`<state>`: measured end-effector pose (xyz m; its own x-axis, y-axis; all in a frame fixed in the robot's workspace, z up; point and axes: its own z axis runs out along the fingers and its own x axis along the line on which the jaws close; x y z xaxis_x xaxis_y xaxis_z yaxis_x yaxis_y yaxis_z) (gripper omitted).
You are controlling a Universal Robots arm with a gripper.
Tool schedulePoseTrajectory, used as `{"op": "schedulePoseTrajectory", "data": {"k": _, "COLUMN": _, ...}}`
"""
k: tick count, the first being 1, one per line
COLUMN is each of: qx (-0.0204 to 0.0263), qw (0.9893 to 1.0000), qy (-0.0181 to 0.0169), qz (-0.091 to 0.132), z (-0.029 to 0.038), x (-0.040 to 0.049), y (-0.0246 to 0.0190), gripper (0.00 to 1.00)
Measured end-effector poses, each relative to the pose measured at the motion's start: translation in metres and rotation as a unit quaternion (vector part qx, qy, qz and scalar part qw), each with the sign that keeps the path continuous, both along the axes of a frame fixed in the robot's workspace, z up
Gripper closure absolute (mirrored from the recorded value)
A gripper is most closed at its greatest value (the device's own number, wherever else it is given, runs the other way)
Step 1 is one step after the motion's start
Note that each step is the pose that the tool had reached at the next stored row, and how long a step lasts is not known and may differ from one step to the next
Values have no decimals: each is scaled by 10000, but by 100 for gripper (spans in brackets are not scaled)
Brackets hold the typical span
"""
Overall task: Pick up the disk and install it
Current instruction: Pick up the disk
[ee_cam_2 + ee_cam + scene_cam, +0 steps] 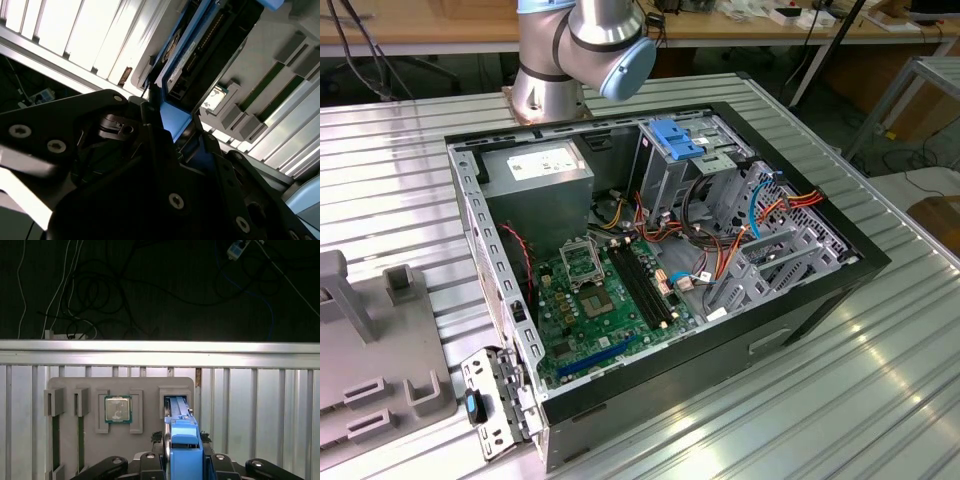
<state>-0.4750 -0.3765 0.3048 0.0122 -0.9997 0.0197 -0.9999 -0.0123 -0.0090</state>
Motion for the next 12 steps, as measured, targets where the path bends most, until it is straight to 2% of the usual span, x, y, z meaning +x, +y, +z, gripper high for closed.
{"op": "schedulePoseTrajectory", "data": {"k": 12, "qx": 0, "qw": 10000, "qy": 0, "qz": 0, "z": -2, "x": 0, "y": 0, "gripper": 64}}
